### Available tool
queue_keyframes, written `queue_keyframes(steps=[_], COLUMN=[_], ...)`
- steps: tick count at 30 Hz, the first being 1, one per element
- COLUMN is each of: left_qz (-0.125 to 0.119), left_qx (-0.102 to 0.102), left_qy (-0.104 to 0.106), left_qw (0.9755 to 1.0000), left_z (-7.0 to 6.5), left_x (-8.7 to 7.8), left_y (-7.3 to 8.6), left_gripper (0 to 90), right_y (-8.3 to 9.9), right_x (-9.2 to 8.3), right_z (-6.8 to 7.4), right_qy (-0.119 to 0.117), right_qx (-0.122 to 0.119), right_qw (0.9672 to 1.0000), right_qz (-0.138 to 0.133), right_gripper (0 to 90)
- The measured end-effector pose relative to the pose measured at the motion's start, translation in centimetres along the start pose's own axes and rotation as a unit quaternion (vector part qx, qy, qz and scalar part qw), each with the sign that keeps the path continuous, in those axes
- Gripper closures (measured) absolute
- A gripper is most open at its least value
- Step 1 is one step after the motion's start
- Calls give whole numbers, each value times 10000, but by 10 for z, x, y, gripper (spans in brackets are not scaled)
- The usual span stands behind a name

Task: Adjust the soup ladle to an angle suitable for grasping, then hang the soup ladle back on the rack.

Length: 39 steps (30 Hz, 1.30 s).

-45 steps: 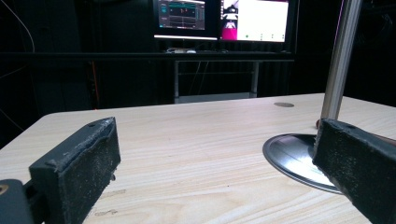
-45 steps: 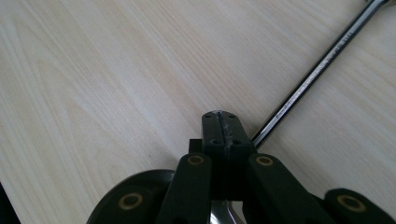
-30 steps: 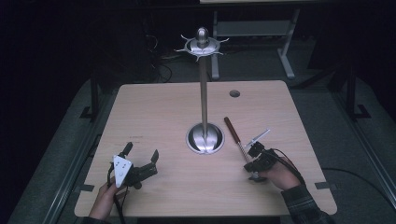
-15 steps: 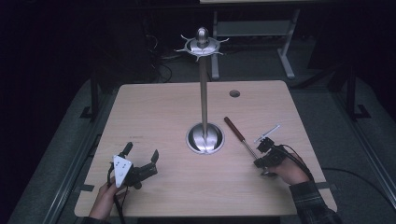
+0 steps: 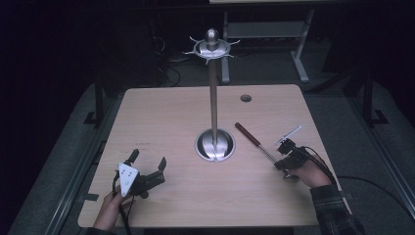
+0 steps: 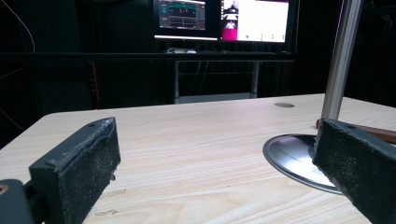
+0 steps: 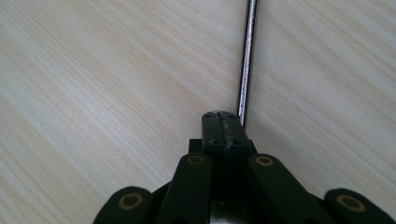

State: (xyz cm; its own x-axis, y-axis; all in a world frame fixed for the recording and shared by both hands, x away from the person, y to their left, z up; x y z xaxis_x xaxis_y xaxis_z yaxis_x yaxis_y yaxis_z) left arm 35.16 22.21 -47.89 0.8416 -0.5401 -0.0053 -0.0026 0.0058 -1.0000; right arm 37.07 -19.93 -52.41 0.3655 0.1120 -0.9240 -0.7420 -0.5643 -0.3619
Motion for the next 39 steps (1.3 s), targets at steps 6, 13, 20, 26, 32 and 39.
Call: queue_keyframes(steps=[6, 13, 20, 26, 32, 39], left_qz=[4, -1, 4, 4, -35, 2], left_qx=[8, -7, 7, 6, -6, -8], left_qy=[8, 10, 22, 13, -12, 19], left_qw=[10000, 10000, 10000, 10000, 10000, 10000], left_z=[0, 0, 0, 0, 0, 0], left_x=[0, 0, 0, 0, 0, 0], left_y=[0, 0, 0, 0, -1, 0], left_gripper=[2, 3, 3, 2, 2, 2], right_y=[-5, -18, -36, -58, -79, -102], right_x=[-7, -13, -14, -14, -8, 3], right_z=[0, -4, -7, -9, -13, -16], right_qy=[-119, -186, -125, -70, -57, -65], right_qx=[65, 267, 343, 296, 289, 242], right_qw=[9997, 9988, 9982, 9981, 9982, 9983], right_qz=[-210, -375, -486, -541, -521, -532], right_gripper=[896, 844, 800, 779, 768, 724])
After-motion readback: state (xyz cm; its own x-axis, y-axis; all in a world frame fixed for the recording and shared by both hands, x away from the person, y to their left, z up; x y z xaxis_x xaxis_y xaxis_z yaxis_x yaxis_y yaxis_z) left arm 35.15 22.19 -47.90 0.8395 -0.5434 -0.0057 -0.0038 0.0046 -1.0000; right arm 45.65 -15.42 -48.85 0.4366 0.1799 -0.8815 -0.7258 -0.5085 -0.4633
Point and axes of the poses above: each handheld gripper's, and its own axes: x roughly forward along the jaws, y roughly out of its underside, z roughly to its left, the point moved 9 cm from there along x, roughly forward along the jaws, and after that the axes turned 14 degrees about y, right-handed, at the moved point
